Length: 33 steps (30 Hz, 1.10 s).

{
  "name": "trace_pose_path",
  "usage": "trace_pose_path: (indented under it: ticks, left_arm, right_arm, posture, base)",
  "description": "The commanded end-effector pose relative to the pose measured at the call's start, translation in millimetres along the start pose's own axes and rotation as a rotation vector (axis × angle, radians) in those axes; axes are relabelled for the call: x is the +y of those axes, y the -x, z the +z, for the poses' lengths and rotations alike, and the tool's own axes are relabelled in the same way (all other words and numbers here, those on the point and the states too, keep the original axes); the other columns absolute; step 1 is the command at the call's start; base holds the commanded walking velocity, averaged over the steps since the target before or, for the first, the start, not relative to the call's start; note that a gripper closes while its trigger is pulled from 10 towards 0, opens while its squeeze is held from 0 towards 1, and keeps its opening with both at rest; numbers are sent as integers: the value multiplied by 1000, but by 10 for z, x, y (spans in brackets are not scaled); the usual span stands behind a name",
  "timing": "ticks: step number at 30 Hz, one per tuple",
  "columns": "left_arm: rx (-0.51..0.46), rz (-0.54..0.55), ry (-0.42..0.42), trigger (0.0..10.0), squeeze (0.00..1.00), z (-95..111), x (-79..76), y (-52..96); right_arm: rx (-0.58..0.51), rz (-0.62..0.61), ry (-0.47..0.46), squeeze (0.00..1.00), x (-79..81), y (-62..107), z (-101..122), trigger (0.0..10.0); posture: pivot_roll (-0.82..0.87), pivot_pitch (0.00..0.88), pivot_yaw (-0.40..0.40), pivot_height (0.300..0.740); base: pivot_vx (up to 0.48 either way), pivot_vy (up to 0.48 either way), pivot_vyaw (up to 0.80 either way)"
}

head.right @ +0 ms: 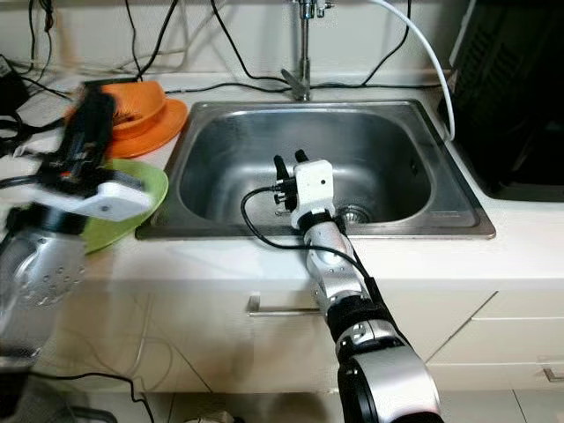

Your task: Kitchen organization

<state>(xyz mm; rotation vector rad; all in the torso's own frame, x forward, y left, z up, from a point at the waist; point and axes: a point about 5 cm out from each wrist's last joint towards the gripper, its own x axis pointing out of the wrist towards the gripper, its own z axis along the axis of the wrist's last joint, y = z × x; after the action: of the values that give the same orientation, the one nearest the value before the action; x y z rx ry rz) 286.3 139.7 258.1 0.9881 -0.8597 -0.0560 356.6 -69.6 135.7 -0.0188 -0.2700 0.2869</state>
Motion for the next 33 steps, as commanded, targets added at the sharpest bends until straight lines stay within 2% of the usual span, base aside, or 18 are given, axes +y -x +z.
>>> trace_pose_path:
  ticks: [1,3,5,6,9,11,12,13,15,18,20,22,28,33]
  left_arm:
    - [21,-40,90,10000,0,-29,-76,-22]
    - [39,-50,207,10000,0,-21,-157,-79]
    - [64,-65,377,10000,0,0,-249,-159]
    - [64,-65,377,10000,0,0,-249,-159]
    - [102,-68,598,10000,0,5,-314,-254]
    - [121,-60,705,10000,0,-14,-322,-289]
    - [141,-38,824,10000,0,-46,-300,-322]
    - [141,-38,824,10000,0,-46,-300,-322]
    - [158,-15,917,10000,0,-85,-270,-341]
    - [194,-1,1058,10000,0,-162,-253,-338]
    - [210,5,1131,10000,0,-195,-252,-330]
    - [221,14,1186,10000,0,-213,-248,-325]
    - [266,-1,1397,10000,0,-253,-301,-260]
    - [283,-60,1436,10000,0,-242,-337,-235]
  right_arm:
    - [86,-14,-3,0,-8,108,-177,10000]
    - [81,-27,6,0,-45,106,-167,10000]
    - [75,-52,58,0,-111,106,-154,10000]
    - [75,-52,58,0,-111,106,-154,10000]
    - [64,-69,139,0,-164,116,-141,10000]
    - [62,-81,162,0,-185,123,-141,10000]
    - [61,-89,208,0,-210,128,-140,10000]
    - [61,-89,208,0,-210,128,-140,10000]
    - [56,-81,260,0,-214,127,-133,10000]
    - [30,-49,417,0,-207,113,-102,10000]
    - [13,-37,489,0,-206,105,-83,10000]
    - [3,-33,533,1000,-209,95,-70,10000]
    - [-42,9,710,1000,-177,66,-32,10000]
    - [-82,33,784,1000,-111,52,-6,10000]
  posture:
    - [251,11,84,740]
    - [231,9,87,740]
    - [231,9,87,740]
    - [231,9,87,740]
    - [208,7,95,740]
    - [204,6,96,740]
    - [199,7,100,740]
    - [199,7,100,740]
    - [197,7,101,740]
    - [185,3,103,740]
    - [183,1,102,740]
    - [180,0,104,740]
    - [176,0,104,740]
    - [170,0,104,740]
  base:
    - [0,0,0]
    - [0,0,0]
    - [0,0,0]
    - [0,0,0]
    - [0,0,0]
    - [0,0,0]
    - [0,0,0]
    - [0,0,0]
    - [0,0,0]
    - [0,0,0]
    - [0,0,0]
    - [0,0,0]
    - [0,0,0]
    - [0,0,0]
